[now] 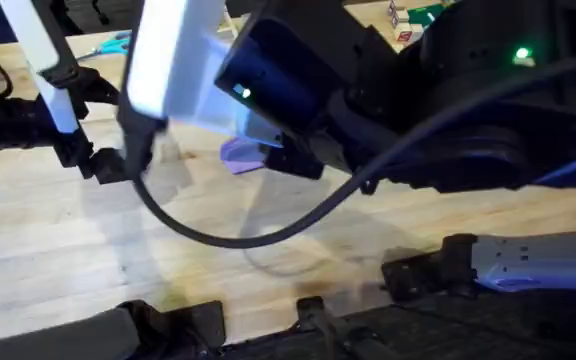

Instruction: Unzip the bag, pick up the pens from the table one at a time and place them inside, then zip the bag closed.

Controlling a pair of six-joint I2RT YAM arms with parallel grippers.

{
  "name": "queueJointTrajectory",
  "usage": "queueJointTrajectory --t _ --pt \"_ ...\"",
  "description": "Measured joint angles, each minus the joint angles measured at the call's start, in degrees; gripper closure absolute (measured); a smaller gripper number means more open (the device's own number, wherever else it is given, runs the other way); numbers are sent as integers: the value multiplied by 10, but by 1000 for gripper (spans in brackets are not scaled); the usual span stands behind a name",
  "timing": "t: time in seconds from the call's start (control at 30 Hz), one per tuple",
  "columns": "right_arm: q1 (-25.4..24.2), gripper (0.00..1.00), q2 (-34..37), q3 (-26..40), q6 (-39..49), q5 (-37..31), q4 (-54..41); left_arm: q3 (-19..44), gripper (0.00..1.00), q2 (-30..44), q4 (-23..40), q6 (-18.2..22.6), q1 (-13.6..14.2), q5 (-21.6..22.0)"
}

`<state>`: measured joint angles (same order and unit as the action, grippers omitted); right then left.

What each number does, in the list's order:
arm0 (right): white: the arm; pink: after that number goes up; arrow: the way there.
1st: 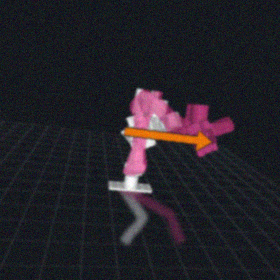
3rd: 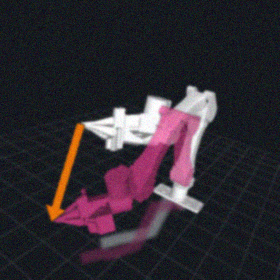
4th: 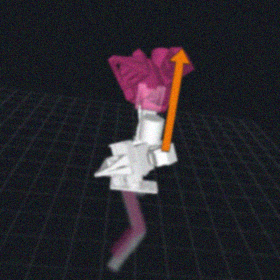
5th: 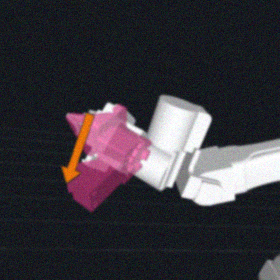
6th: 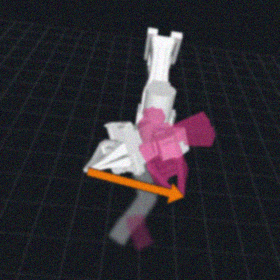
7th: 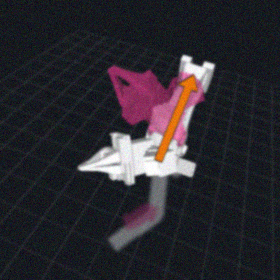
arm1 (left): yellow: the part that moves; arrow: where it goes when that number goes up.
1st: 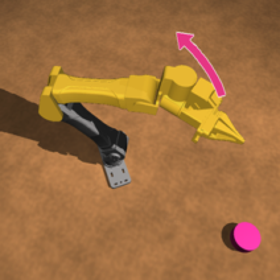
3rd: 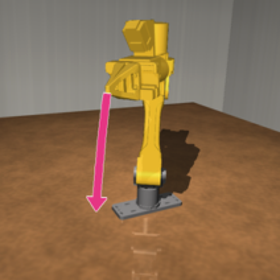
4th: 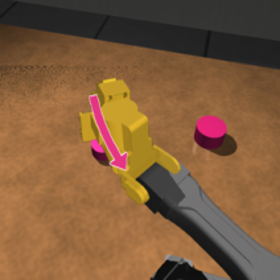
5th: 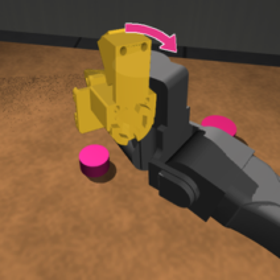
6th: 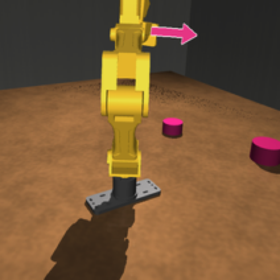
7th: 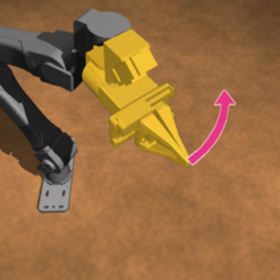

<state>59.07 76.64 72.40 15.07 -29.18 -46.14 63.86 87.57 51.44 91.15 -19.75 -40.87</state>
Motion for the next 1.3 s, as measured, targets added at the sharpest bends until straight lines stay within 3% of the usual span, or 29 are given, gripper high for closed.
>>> queueJointTrajectory --t 0.2,0.4,0.73,0.77,0.97,1.3 --pt "-41 967 0 0 157 -39 -28 0 7 0 0 0 0 0" --pt "-106 967 0 0 276 -25 -40 0 7 0 0 0 0 0" --pt "-216 967 0 0 410 126 -68 0 8 0 0 0 0 0" --pt "-304 967 0 0 473 221 -69 0 8 0 0 0 0 0" --pt "-346 969 3 0 495 250 -80 0 8 0 0 0 0 0" --pt "-372 970 14 0 559 279 -83 0 8 0 0 0 0 0"
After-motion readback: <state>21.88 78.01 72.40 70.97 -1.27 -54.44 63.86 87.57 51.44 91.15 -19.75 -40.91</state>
